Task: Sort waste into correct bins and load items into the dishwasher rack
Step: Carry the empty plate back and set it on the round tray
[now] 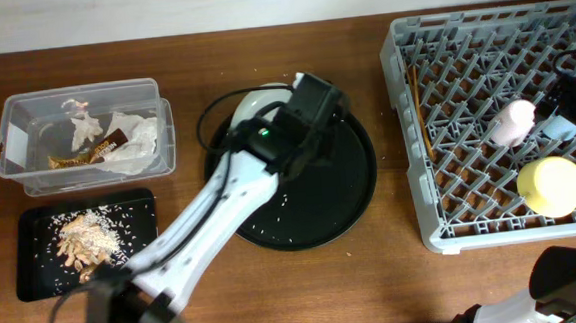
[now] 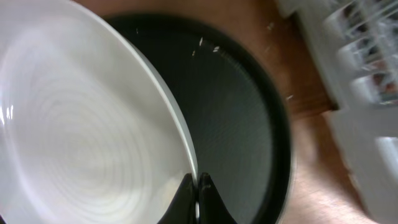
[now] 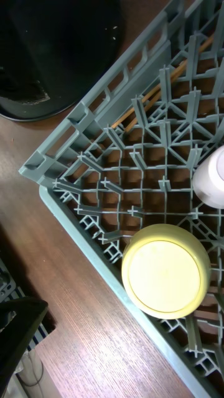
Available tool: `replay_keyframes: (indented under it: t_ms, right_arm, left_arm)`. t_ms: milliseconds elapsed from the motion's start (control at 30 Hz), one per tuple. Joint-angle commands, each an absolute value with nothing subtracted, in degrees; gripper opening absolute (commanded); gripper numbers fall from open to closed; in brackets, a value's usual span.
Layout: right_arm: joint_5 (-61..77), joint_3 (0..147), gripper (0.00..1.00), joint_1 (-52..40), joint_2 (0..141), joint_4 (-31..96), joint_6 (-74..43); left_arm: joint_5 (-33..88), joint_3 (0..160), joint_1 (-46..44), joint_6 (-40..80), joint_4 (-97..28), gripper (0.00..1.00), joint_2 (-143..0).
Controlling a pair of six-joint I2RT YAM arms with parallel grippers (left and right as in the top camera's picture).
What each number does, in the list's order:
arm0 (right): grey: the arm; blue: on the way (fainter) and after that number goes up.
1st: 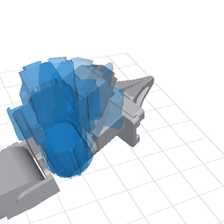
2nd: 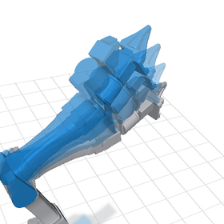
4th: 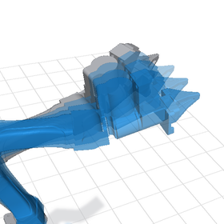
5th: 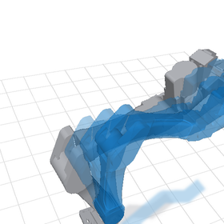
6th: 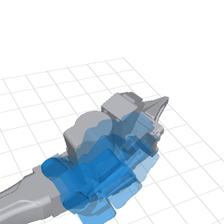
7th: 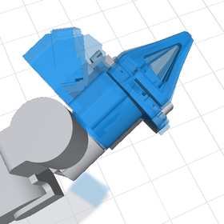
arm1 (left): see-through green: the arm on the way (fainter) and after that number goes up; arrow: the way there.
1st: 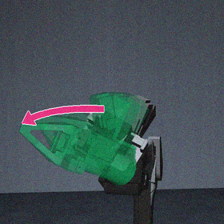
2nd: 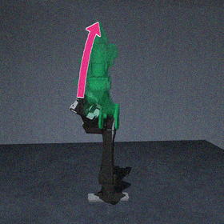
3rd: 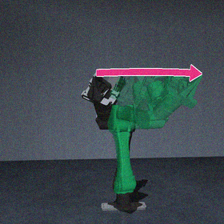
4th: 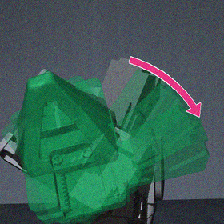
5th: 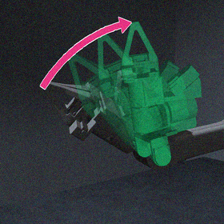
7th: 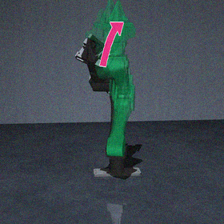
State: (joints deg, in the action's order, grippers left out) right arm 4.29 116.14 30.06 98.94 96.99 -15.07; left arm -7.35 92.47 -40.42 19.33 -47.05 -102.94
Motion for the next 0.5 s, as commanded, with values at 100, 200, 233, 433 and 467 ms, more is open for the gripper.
replay_keyframes:
  t_ms: [100,200,233,433,467]
  right_arm:
    - [3.81,116.36,0.98,30.04,98.41,97.27,-15.53]
    - [3.81,116.36,0.98,30.04,98.41,97.27,-15.53]
    - [3.81,116.36,0.98,30.02,98.41,97.27,-15.53]
    - [3.81,116.36,0.98,30.04,98.41,97.27,-15.53]
    - [3.81,116.36,0.98,30.04,98.41,97.27,-15.53]
  left_arm:
    - [-9.28,92.92,-40.47,20.34,-44.62,0.01,-113.71]
    - [-9.52,92.92,-40.45,20.36,-45.78,0.01,-116.42]
    - [-9.52,92.92,-40.45,20.36,-45.91,0.01,-117.10]
    - [-15.44,92.92,-40.23,22.44,-49.43,0.01,-117.27]
    - [-15.25,92.92,-40.18,22.52,-50.04,0.01,-117.30]
